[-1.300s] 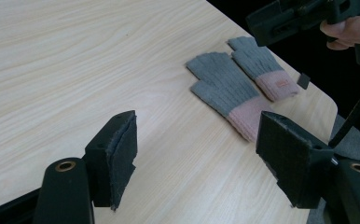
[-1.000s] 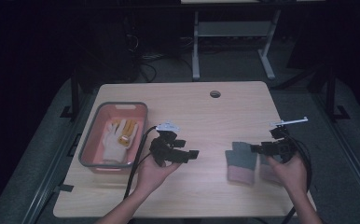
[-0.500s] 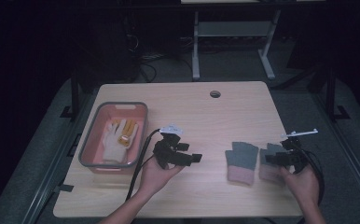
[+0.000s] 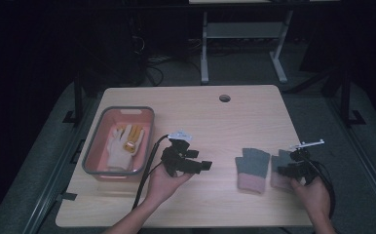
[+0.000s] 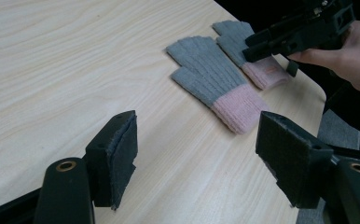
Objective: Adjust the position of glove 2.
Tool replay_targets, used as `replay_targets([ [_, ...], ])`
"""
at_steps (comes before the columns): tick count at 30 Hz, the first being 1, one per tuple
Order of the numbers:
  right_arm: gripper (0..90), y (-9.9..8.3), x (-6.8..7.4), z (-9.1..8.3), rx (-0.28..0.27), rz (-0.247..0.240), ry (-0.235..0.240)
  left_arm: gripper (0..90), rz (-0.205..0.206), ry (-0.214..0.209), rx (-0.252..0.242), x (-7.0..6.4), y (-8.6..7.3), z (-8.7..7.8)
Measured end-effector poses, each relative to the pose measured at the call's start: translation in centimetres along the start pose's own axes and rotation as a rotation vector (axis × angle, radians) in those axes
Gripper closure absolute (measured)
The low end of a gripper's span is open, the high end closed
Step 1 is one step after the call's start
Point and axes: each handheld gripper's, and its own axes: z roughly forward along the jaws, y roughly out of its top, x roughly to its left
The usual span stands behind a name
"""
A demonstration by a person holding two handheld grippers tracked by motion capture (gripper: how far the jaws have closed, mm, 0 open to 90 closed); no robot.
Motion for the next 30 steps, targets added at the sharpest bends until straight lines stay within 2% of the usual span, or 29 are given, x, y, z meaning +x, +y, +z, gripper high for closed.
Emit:
replay_targets([
  [8, 68.0, 0.1, 0.0, 0.1, 0.009, -0.005, -0.02, 29.3, -0.01, 0.002, -0.006, 0.3, -0.1, -0.1],
  [15, 84.1, -0.1, -0.4, 0.0, -0.012, 0.01, -0.002, 29.5, -0.026, 0.005, -0.006, 0.8, -0.4, 0.0],
  [20, 85.3, -0.1, -0.5, -0.2, -0.021, 0.019, 0.005, 29.5, -0.029, 0.012, -0.008, 1.0, -0.5, -0.1],
  [25, 85.6, 0.3, -0.2, -1.2, -0.047, 0.026, 0.007, 29.3, -0.03, 0.009, -0.016, 0.9, -0.4, 0.0],
  [30, 85.5, 1.0, 1.2, -2.5, -0.082, -0.011, 0.011, 29.2, -0.025, 0.008, -0.011, 0.8, -0.4, 0.1],
])
